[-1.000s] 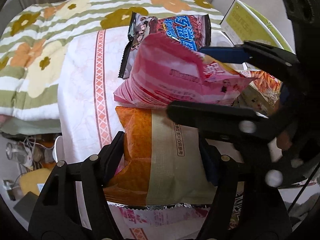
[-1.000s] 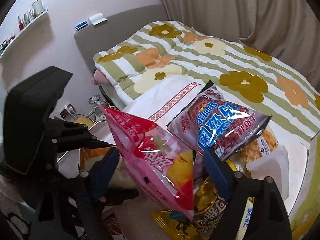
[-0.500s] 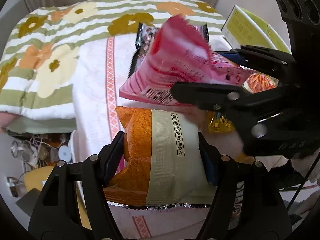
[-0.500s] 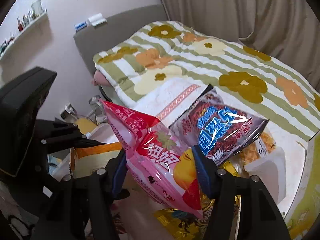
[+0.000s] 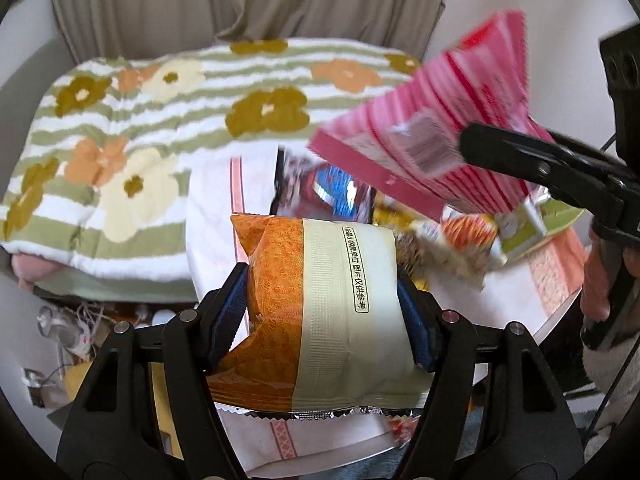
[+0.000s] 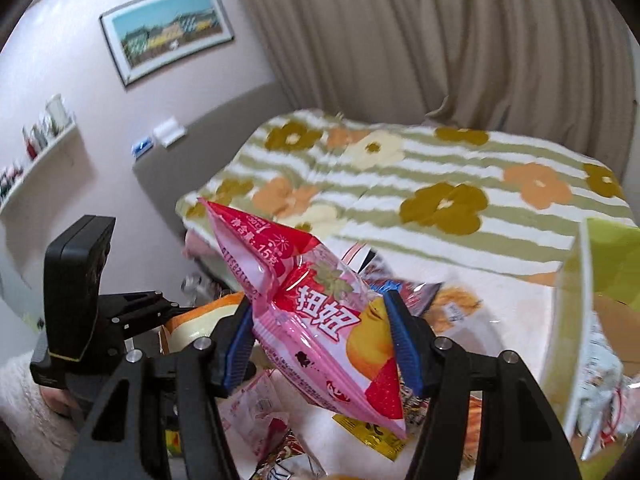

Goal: Organize snacks
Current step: 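Grasp the orange-and-cream bag with the left gripper while the right grasps the pink bag, then carry both bags over the box and open both grippers to drop them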

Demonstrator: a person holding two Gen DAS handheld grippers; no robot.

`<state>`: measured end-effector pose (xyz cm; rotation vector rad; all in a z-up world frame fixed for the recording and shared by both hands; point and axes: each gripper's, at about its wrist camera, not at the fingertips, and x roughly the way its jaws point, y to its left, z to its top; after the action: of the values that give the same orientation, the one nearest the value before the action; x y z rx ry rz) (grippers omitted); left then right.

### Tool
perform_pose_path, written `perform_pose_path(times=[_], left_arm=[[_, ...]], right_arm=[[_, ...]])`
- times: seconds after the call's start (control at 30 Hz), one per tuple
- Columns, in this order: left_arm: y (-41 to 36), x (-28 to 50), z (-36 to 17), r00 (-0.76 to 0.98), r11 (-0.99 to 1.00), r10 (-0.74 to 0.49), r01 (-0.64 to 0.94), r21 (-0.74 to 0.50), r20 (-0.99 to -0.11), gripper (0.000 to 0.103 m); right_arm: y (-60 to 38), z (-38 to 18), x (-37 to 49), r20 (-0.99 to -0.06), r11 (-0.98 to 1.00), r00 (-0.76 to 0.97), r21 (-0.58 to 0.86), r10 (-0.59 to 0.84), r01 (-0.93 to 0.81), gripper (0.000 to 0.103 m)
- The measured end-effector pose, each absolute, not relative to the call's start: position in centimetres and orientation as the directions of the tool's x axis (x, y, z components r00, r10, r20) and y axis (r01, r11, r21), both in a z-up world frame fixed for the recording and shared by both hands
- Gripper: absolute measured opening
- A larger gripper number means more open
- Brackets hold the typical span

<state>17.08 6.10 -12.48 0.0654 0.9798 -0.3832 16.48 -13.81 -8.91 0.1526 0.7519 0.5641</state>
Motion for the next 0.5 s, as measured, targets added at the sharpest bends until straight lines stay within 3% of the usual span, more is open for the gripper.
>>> perform_pose_path(times=[0.27, 0.5], left_arm=[[-0.1, 16.4, -6.9, 0.581, 0.941, -0.295, 0.316, -0.124, -0.758, 0.066], [-9.5, 16.5, -4.6, 0.615, 0.941, -0.322, 0.292, -0.171, -0.720, 0.066]], right_arm=[[-22.2, -5.4, 14.0, -0.542, 0.847, 0.650, 0.341, 0.532, -0.408, 0.057], [-32.0, -4.0, 12.9, -0.552, 0.876, 0.681, 0.318, 0.481, -0.362, 0.057]])
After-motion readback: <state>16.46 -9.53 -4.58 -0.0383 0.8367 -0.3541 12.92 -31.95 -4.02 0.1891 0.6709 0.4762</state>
